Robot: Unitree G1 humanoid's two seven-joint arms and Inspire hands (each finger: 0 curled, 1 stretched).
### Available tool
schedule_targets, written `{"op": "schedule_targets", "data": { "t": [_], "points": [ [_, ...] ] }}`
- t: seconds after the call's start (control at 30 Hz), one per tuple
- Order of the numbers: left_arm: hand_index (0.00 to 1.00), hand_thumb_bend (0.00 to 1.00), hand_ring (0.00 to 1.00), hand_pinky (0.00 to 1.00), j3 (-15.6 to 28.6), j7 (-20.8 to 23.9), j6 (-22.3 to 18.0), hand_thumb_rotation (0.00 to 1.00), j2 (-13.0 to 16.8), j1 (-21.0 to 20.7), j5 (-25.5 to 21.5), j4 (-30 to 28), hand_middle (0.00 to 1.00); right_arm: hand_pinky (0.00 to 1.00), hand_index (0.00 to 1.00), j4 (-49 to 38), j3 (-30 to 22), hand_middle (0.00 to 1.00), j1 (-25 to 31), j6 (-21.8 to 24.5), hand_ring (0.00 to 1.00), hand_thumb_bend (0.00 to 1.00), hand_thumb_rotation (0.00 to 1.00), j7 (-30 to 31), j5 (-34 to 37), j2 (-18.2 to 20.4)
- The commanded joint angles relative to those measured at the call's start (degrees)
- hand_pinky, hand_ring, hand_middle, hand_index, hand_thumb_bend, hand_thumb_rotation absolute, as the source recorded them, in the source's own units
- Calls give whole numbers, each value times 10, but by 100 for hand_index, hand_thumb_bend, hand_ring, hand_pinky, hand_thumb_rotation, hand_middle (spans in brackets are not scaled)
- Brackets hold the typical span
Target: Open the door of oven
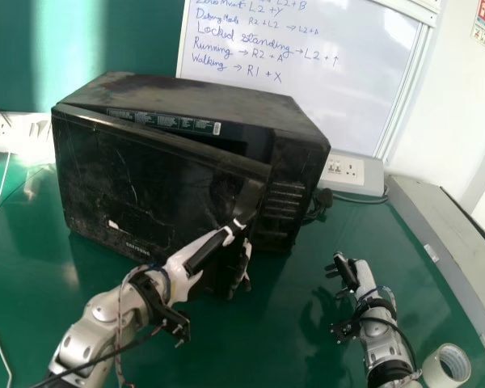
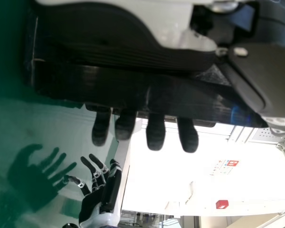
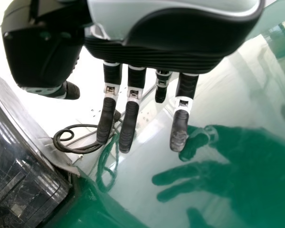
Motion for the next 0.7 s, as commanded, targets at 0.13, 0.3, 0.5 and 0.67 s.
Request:
{"op": "schedule_targets", "data": {
  "t": [0.13, 0.3, 0.5, 0.67],
  "points": [
    [11, 71, 5, 1, 2, -6, -23, 80, 5, 29, -20, -31, 9, 31, 49, 2, 1, 50, -3, 3, 38, 51, 15, 1, -2, -2],
    [11, 73, 5, 1, -1, -5, -34, 81, 8, 48, -20, -41, 9, 31, 49, 2, -4, 49, -3, 5, 38, 51, 15, 3, 4, -1],
    [11, 71, 5, 1, -1, -13, -46, 82, 10, 68, -26, -62, 10, 31, 49, 1, -2, 50, -2, 1, 38, 51, 15, 2, 2, -2],
    [10, 68, 5, 1, 14, -20, -45, 81, 11, 71, -52, -71, 9, 31, 49, 2, -3, 49, -4, 4, 37, 51, 15, 3, 3, -2]
  ]
}}
